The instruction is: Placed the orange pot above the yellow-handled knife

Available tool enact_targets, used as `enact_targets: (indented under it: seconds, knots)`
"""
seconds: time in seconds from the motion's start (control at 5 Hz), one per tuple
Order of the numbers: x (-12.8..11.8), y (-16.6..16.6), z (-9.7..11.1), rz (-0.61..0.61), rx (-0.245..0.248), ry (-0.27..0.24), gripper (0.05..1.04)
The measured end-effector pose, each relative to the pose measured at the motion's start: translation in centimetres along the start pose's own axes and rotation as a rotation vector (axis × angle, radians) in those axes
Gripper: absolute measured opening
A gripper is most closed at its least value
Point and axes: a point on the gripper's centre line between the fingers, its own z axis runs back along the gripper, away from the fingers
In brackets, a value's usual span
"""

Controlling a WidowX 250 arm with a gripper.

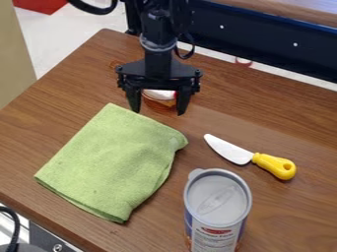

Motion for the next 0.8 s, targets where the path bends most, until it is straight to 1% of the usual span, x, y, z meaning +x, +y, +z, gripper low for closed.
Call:
enact_targets:
  seconds: [0.2,0.4,0.6,0.8]
  knots:
    - [-0.5,0.1,-0.7,0.004,0.013,0.029,1.001]
    - [1.6,-1.0,-0.7,0.09,0.008,0.03,1.001]
    - [3.4,-2.0,-1.0,0.128,-0.01,0.071,1.001]
    - [5.5,-2.8,-0.2,0.135,-0.05,0.021,1.001]
